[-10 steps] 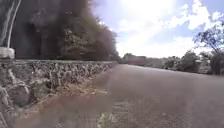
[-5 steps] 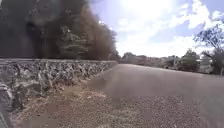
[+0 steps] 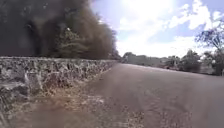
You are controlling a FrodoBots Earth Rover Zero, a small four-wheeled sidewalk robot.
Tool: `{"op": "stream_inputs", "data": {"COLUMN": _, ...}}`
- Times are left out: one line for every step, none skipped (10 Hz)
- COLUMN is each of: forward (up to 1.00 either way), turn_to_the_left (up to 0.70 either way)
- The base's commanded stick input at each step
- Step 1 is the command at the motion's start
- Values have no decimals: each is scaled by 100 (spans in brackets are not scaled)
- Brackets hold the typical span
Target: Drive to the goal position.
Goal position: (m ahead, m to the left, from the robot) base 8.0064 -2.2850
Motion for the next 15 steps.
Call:
{"op": "stream_inputs", "data": {"forward": 50, "turn_to_the_left": 0}}
{"op": "stream_inputs", "data": {"forward": 50, "turn_to_the_left": 0}}
{"op": "stream_inputs", "data": {"forward": 50, "turn_to_the_left": 0}}
{"op": "stream_inputs", "data": {"forward": 50, "turn_to_the_left": 0}}
{"op": "stream_inputs", "data": {"forward": 50, "turn_to_the_left": 0}}
{"op": "stream_inputs", "data": {"forward": 50, "turn_to_the_left": 0}}
{"op": "stream_inputs", "data": {"forward": 50, "turn_to_the_left": 0}}
{"op": "stream_inputs", "data": {"forward": 50, "turn_to_the_left": 0}}
{"op": "stream_inputs", "data": {"forward": 50, "turn_to_the_left": 0}}
{"op": "stream_inputs", "data": {"forward": 50, "turn_to_the_left": 0}}
{"op": "stream_inputs", "data": {"forward": 50, "turn_to_the_left": 0}}
{"op": "stream_inputs", "data": {"forward": 50, "turn_to_the_left": 0}}
{"op": "stream_inputs", "data": {"forward": 50, "turn_to_the_left": 0}}
{"op": "stream_inputs", "data": {"forward": 50, "turn_to_the_left": 0}}
{"op": "stream_inputs", "data": {"forward": 50, "turn_to_the_left": 0}}
